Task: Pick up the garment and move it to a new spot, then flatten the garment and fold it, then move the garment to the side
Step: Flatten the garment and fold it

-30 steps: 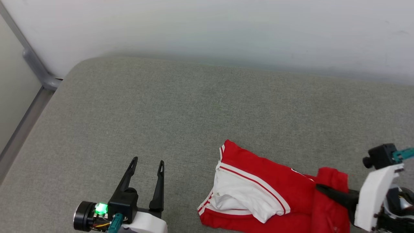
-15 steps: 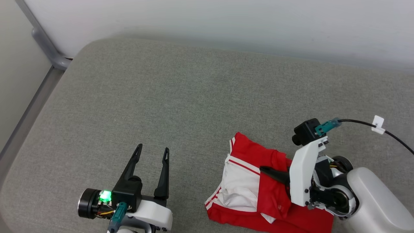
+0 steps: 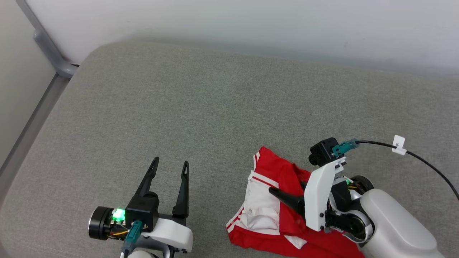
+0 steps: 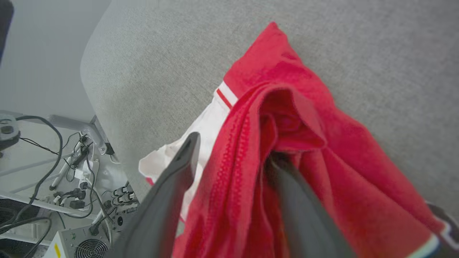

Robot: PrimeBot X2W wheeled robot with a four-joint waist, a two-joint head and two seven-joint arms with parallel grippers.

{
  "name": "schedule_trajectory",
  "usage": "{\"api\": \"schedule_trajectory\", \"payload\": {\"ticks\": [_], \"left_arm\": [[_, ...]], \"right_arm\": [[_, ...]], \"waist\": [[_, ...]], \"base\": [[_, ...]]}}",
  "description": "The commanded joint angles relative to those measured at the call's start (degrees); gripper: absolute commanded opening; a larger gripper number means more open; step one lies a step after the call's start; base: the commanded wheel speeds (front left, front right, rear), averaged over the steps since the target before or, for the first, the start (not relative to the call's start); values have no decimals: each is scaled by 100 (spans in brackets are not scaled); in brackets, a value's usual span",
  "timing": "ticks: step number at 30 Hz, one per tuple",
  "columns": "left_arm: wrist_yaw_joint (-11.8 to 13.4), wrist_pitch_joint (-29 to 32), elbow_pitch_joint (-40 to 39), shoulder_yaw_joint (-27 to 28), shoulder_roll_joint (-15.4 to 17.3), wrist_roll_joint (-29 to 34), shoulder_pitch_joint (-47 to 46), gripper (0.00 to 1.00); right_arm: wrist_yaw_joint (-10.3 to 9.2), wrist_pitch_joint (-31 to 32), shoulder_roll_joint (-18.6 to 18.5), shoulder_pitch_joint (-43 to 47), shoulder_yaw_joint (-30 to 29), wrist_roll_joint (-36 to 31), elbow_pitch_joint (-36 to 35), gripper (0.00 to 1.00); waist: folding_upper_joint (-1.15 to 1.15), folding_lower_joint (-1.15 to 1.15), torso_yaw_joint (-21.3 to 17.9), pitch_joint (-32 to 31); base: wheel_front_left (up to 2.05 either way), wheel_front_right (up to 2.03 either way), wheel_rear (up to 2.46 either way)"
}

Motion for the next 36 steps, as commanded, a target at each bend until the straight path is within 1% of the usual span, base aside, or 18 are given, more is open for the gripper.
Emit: {"api": "schedule_trajectory", "payload": {"ticks": [1,5,9,11,14,18,22,24,26,29,32,36], "left_arm": [[-18,-26,21,13,-4,52,40,100],[-21,-26,23,70,27,67,151,100],[-12,-26,-4,121,53,90,281,100],[-13,-26,-26,139,68,93,335,100],[-18,-26,-37,164,100,89,412,100],[-23,-26,-76,189,130,101,492,100],[-30,-26,-122,204,150,113,541,100],[-26,-26,-148,217,157,112,581,100],[-26,-26,-184,220,164,118,602,100],[-4,-26,-228,237,177,118,658,100],[5,-26,-277,251,187,113,727,100],[16,-26,-333,275,190,95,804,100]], "right_arm": [[-3,-92,-120,-72,67,39,-133,100],[-3,-422,-519,123,130,107,-646,100],[-3,-934,-941,345,-104,-57,-1156,100],[-4,-1307,-1092,438,-368,-271,-1319,100],[-3,-1982,-1126,656,-869,-699,-1437,100],[-3,-3057,-922,976,-1777,-1355,-1487,100],[-3,-3811,-669,1342,-2545,-2049,-1551,100],[-3,-4097,-565,1557,-2825,-2387,-1634,100],[-4,-4283,-418,1773,-3105,-2599,-1721,100],[-3,-4479,-232,2096,-3376,-2962,-1943,100],[-4,-4572,29,2427,-3602,-3166,-2146,100],[-4,-4604,397,2880,-3739,-3376,-2328,100]], "waist": [[0,-1,-40,-87],[0,-1,-138,-304],[0,-1,-276,-483],[0,-1,-352,-543],[0,-1,-459,-619],[0,-1,-593,-708],[0,-1,-707,-780],[0,-1,-763,-812],[0,-1,-810,-830],[0,-1,-880,-857],[0,-1,-923,-880],[0,-1,-963,-907]], "base": [[0,0,0],[0,0,0],[0,0,0],[0,0,0],[0,0,0],[0,0,0],[0,0,0],[0,0,0],[0,0,0],[0,0,0],[0,0,0],[0,0,0]]}}
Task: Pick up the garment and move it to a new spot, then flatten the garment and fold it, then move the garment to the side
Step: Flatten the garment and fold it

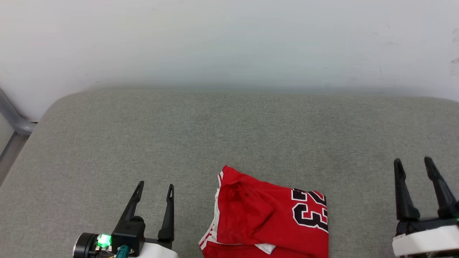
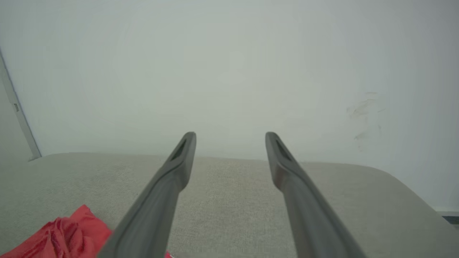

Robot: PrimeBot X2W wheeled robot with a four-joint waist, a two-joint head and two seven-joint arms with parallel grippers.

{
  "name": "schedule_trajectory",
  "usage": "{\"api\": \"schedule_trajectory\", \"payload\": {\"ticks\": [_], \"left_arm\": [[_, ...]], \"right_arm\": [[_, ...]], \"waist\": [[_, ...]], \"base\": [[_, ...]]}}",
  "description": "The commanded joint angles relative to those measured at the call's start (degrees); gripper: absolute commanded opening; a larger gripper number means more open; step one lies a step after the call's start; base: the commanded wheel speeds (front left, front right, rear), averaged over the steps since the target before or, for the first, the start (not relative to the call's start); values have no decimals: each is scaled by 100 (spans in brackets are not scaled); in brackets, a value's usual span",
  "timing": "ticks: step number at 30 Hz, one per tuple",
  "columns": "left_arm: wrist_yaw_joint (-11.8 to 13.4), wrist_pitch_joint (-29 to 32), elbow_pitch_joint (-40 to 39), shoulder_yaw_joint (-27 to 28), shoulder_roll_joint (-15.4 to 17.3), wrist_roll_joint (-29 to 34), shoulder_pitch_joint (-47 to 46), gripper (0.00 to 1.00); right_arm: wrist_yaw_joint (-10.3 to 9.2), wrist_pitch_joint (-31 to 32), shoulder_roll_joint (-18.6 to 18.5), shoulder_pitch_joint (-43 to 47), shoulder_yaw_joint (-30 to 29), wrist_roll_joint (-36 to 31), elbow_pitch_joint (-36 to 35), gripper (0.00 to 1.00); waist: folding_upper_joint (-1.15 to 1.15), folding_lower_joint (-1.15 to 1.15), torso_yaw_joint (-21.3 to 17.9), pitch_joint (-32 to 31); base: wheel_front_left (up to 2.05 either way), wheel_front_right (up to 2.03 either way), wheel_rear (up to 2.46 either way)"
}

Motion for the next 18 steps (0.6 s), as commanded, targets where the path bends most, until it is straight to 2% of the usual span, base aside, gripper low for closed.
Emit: {"api": "schedule_trajectory", "payload": {"ticks": [1,8,18], "left_arm": [[19,-26,-39,27,25,4,89,100],[12,-26,-53,41,20,-25,207,100],[1,-26,6,38,-14,-37,266,100]], "right_arm": [[-4,-23,144,218,-30,-85,-52,100],[-5,-22,496,699,-7,-276,-146,100],[-5,-22,567,955,147,-416,-3,100]], "waist": [[0,0,-9,-11],[0,0,-41,-23],[0,0,-6,-46]], "base": [[0,0,0],[0,0,0],[0,0,0]]}}
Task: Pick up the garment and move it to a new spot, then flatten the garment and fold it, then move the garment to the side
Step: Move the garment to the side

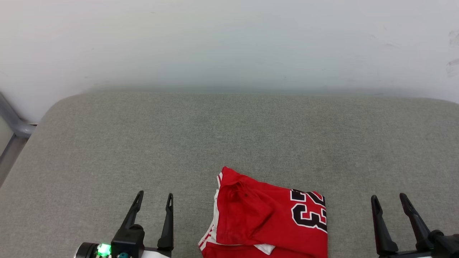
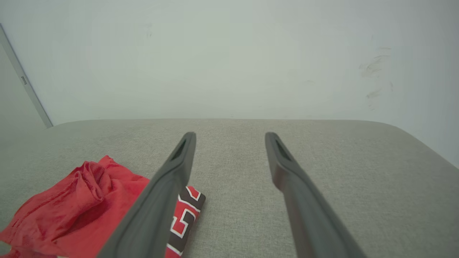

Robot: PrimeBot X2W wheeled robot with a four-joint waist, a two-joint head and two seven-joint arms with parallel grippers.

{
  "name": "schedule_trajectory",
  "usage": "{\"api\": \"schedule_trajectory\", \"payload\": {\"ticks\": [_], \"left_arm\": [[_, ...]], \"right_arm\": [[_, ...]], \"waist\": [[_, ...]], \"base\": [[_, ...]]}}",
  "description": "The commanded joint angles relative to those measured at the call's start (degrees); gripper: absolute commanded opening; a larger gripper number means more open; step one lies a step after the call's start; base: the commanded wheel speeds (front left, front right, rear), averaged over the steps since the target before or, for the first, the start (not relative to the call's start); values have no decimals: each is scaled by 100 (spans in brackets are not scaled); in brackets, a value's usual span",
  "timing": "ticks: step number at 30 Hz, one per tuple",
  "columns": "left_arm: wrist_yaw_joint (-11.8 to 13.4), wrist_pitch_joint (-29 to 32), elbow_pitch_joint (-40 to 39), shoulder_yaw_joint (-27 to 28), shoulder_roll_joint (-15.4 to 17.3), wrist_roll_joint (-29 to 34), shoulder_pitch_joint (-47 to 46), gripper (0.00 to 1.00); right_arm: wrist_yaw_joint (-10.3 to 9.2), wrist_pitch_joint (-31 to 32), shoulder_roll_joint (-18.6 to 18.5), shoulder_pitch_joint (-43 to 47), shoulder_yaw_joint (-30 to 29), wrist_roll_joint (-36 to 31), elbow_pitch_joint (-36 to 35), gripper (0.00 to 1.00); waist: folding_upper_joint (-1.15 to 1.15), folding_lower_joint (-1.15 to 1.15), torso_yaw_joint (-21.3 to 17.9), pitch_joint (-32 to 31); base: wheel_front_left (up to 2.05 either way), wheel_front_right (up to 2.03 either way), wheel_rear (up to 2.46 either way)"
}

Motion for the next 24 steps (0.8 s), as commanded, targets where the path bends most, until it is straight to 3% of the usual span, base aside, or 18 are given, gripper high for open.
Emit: {"api": "schedule_trajectory", "payload": {"ticks": [1,9,14,18,24], "left_arm": [[-16,-26,8,22,8,11,56,100],[-20,-26,29,69,20,16,14,100],[-18,-26,42,84,5,5,-52,100],[-34,-26,69,85,-7,0,-103,100],[-63,-26,80,96,-21,-3,-136,100]], "right_arm": [[-5,-10,33,73,0,-30,5,100],[-4,-11,-102,-261,-86,-8,-129,100],[-5,27,-519,-719,14,82,-116,100],[-5,916,-1040,-1203,419,303,78,100],[-5,3138,-1774,-1687,1262,1366,159,100]], "waist": [[0,0,6,-4],[0,0,14,-3],[0,0,47,7],[0,0,89,14],[0,0,166,59]], "base": [[0,0,0],[0,0,0],[0,0,0],[0,0,0],[0,0,0]]}}
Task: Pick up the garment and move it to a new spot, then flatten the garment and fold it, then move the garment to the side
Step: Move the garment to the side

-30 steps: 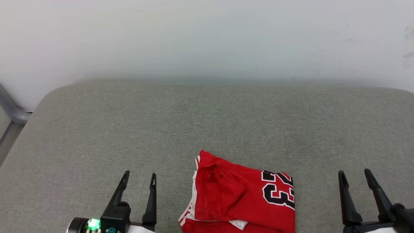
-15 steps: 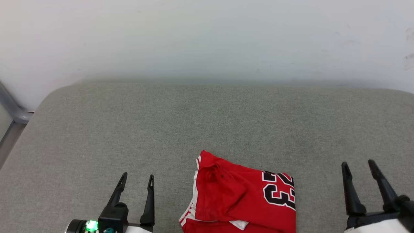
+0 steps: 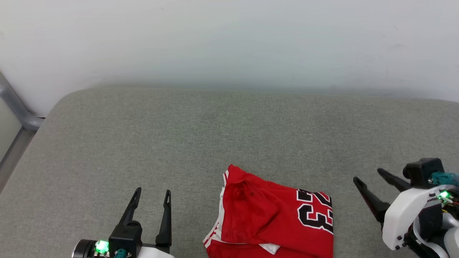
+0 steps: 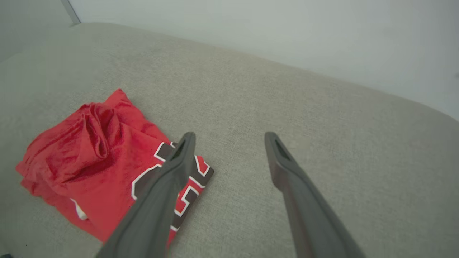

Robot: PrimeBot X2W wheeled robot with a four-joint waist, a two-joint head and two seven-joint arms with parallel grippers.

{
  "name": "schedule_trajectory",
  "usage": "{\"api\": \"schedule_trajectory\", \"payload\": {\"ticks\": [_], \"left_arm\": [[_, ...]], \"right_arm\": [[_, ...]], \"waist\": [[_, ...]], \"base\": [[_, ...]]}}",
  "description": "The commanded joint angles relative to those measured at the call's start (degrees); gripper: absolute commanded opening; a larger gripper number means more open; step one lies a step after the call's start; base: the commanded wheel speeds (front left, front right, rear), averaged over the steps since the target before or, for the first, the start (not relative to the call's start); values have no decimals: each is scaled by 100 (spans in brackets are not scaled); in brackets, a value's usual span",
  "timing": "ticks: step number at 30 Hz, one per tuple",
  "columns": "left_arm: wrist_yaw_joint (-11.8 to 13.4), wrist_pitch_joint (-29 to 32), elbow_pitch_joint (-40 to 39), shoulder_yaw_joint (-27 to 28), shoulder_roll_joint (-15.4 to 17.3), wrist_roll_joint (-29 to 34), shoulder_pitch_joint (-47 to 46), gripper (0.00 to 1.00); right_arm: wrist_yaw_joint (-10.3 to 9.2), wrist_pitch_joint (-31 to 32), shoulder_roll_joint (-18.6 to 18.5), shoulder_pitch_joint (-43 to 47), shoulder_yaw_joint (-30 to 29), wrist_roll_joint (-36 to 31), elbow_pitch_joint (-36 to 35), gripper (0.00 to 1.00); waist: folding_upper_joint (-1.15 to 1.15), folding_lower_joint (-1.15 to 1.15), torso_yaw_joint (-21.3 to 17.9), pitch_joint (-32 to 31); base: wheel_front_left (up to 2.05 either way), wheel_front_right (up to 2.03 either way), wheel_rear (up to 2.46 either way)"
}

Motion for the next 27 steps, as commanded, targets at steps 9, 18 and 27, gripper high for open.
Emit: {"api": "schedule_trajectory", "payload": {"ticks": [9,18,27], "left_arm": [[-86,-26,-35,-72,-52,19,-236,100],[-146,-26,0,-210,-108,40,-543,100],[-167,-26,73,-260,-132,46,-711,100]], "right_arm": [[-4,2910,-227,81,48,2169,294,100],[-4,3122,258,-258,-89,2419,898,100],[-6,2785,561,-438,312,2356,1772,100]], "waist": [[0,0,272,350],[0,0,605,766],[0,0,807,927]], "base": [[0,0,0],[0,0,0],[0,0,0]]}}
